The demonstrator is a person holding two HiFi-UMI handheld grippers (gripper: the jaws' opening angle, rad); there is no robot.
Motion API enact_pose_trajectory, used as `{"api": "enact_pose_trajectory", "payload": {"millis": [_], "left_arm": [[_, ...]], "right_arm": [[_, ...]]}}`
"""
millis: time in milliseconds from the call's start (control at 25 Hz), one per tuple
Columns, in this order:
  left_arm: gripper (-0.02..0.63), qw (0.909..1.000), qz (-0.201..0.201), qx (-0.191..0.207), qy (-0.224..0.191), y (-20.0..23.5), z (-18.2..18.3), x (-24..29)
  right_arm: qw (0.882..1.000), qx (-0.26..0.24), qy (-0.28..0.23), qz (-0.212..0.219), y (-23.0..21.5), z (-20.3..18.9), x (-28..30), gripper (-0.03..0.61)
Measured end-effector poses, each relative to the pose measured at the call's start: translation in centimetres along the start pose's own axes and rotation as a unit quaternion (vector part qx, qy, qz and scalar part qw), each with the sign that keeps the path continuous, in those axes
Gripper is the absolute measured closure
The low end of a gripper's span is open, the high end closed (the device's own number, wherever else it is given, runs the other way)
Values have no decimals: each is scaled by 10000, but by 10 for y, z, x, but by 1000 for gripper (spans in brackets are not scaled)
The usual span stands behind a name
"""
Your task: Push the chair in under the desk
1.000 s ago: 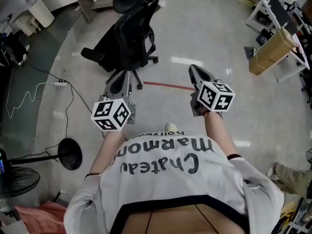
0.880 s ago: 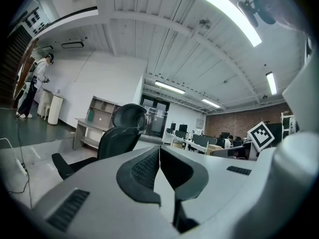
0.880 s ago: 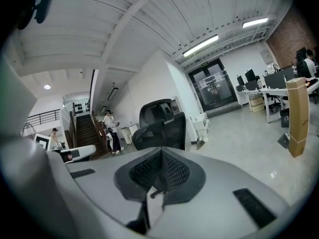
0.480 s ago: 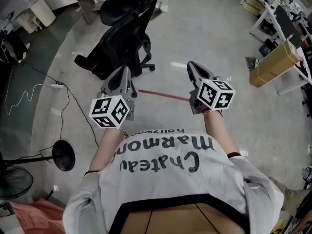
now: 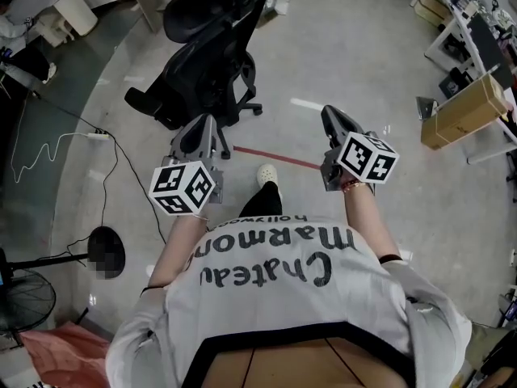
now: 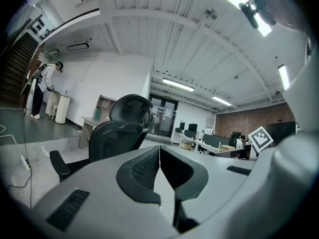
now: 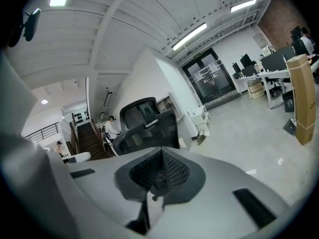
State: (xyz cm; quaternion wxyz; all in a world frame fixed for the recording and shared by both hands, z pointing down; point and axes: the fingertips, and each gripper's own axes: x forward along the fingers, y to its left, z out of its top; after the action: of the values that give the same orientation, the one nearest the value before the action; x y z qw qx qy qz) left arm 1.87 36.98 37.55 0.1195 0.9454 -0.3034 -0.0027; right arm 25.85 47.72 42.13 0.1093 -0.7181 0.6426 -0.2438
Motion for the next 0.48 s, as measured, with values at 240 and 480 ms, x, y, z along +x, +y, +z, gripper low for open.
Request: {"api": "enact_pose_trajectory", "payload": {"millis": [240, 480], "left_arm": [[597, 10000, 4, 57, 36, 9, 4, 43], [597, 9999, 86, 46, -121, 19, 27, 103]], "right_arm": [[9997, -135, 188, -50, -22, 6, 30, 569], [9996, -77, 271, 98, -46, 39, 75, 569]]}}
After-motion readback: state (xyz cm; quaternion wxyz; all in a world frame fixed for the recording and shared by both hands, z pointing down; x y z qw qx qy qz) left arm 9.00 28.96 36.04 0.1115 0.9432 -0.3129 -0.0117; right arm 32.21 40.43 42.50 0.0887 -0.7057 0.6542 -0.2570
